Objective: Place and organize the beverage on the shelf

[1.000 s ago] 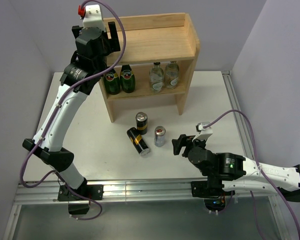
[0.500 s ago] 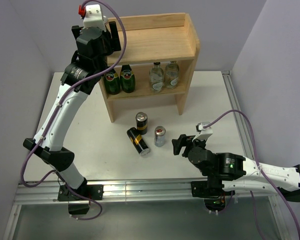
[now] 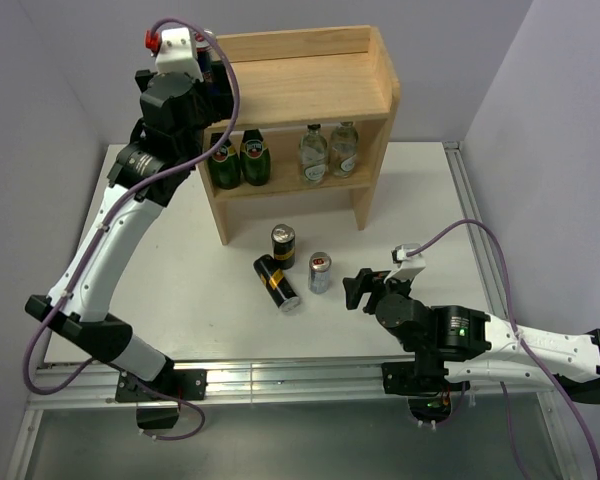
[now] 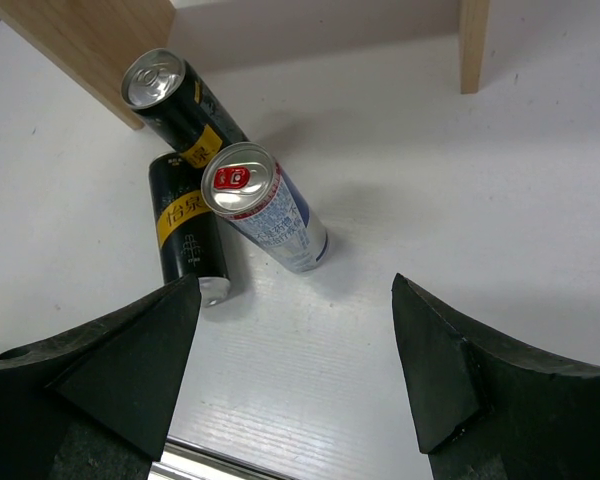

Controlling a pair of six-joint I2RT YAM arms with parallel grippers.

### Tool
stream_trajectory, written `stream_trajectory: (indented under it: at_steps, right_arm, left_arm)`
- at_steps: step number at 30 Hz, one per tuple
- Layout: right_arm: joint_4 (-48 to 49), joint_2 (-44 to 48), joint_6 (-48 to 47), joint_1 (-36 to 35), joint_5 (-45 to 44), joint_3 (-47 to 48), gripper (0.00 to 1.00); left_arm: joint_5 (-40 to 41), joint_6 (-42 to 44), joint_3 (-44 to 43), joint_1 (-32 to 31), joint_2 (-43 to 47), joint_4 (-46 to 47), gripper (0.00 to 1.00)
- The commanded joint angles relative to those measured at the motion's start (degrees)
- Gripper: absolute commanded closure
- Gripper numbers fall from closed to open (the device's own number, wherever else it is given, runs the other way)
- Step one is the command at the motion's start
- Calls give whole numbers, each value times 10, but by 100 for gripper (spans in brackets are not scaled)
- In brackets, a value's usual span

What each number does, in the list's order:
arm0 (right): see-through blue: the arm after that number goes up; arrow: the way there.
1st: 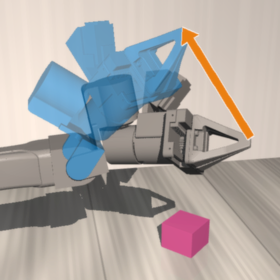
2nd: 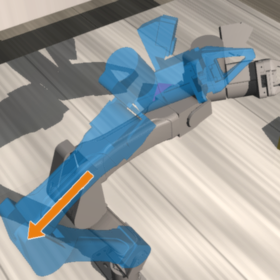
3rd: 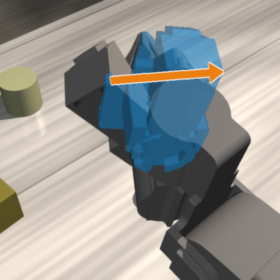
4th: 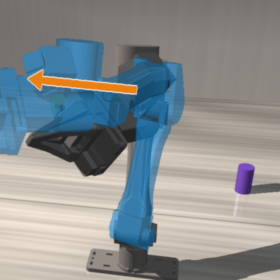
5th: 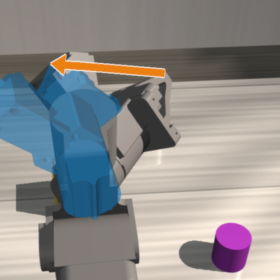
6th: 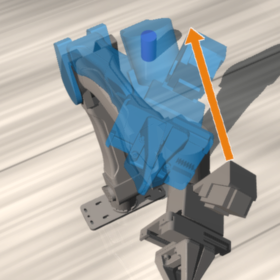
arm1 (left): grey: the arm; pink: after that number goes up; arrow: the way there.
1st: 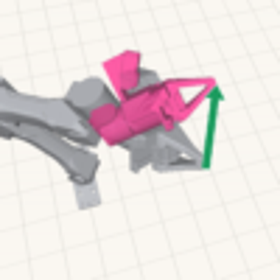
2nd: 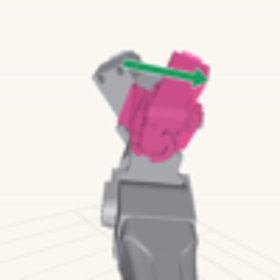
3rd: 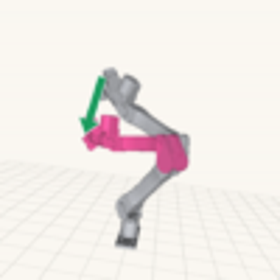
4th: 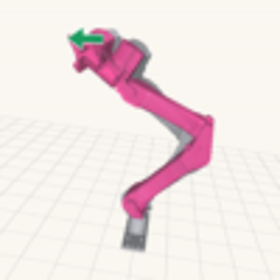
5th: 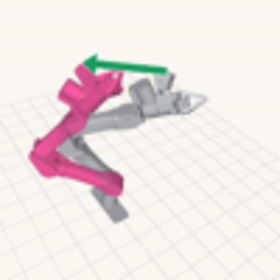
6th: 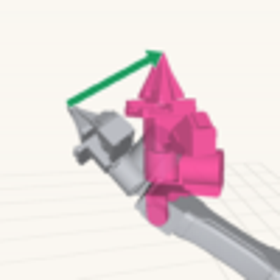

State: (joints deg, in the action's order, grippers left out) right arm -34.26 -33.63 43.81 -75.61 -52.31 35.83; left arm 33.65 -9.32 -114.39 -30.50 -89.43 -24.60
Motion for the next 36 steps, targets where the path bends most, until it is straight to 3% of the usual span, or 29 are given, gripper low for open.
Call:
stream_trajectory:
  at_steps: [1, 15, 20, 25, 30, 36]
  right_arm:
    - [17, -7, 0, -3, -22, -7, 16]
    - [10, -25, 7, -3, -29, -2, 16]
    - [7, -34, 9, -3, -31, 1, 15]
    - [-11, -45, 31, -2, -56, 5, 15]
    - [-14, -33, 44, -2, -67, 1, 15]
    - [-13, -21, 43, -2, -67, -2, 15]
  left_arm:
    - [-11, -29, 38, -6, 39, -63, 1]
    - [16, -72, 122, -101, 189, -130, 1]
    - [-6, -157, 255, -182, 273, -150, 1]
    - [-41, -222, 482, -251, 344, -54, 1]
    - [-75, -268, 647, -324, 355, 64, 5]
    - [-78, -286, 748, -403, 290, 236, 5]
